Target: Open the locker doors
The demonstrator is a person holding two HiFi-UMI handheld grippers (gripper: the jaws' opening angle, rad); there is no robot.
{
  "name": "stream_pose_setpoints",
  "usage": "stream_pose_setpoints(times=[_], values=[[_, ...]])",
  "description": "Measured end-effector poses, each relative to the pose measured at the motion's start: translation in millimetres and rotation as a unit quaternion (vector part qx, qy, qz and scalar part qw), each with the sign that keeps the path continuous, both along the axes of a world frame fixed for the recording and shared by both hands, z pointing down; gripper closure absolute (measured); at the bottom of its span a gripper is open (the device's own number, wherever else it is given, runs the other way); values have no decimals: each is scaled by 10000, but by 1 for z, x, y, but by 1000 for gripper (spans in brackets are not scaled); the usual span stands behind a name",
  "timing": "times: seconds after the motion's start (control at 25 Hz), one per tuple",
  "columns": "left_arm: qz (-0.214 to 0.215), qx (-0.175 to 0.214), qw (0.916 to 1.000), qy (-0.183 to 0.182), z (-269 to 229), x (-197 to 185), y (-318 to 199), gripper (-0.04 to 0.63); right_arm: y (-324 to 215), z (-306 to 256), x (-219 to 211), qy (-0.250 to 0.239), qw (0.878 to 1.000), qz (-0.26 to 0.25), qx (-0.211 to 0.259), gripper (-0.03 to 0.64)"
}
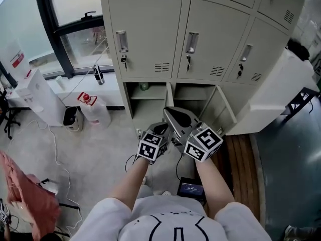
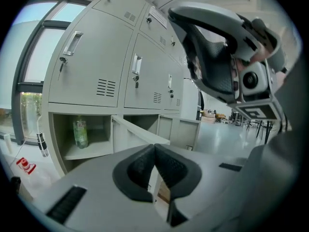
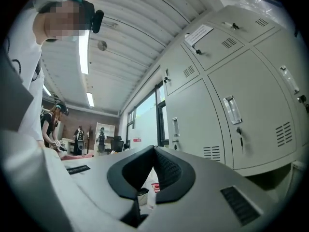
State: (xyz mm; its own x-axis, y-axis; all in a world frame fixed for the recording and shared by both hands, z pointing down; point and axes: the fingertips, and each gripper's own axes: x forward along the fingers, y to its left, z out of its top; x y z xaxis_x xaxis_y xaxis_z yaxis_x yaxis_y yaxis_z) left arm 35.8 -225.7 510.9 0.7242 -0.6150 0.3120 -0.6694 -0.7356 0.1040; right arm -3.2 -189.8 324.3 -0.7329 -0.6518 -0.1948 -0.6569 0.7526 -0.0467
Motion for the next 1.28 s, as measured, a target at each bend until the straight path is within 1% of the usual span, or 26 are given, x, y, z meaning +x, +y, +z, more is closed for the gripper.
stream_pose_setpoints(times=[0.16,0.24,0.32,0.4,0.52,0.68,0.8,1.0,1.16,1.24,1.28], values=[[114,60,9999,-21,-5,0,-8,578,-9,-34,-21,339,9988,-106,333,611],[107,130,9999,0,-12,-7,-17,578,-15,-48,-34,555,9973,-150,456,609],[70,246,9997,56,-25,-18,-27,578,-22,-61,-47,649,9965,-140,512,609],[1,381,9992,109,-40,-33,-39,578,-33,-75,-58,620,9963,-74,598,609],[-152,533,9983,191,-60,-62,-59,578,-52,-92,-74,640,9948,159,778,609],[-432,666,9955,510,-88,-103,-89,578,-79,-108,-100,813,9916,321,948,609],[-671,791,9922,691,-109,-136,-112,578,-104,-114,-116,889,9908,421,931,609],[-988,1063,9863,779,-135,-189,-143,578,-151,-116,-127,735,9892,1021,758,607],[-1128,1163,9833,826,-145,-225,-161,578,-184,-107,-142,758,9888,1177,515,603],[-1149,1175,9829,835,-146,-239,-166,578,-198,-102,-149,800,9885,1220,400,586],[-1143,1183,9827,848,-148,-245,-169,578,-205,-99,-152,822,9882,1248,330,547]])
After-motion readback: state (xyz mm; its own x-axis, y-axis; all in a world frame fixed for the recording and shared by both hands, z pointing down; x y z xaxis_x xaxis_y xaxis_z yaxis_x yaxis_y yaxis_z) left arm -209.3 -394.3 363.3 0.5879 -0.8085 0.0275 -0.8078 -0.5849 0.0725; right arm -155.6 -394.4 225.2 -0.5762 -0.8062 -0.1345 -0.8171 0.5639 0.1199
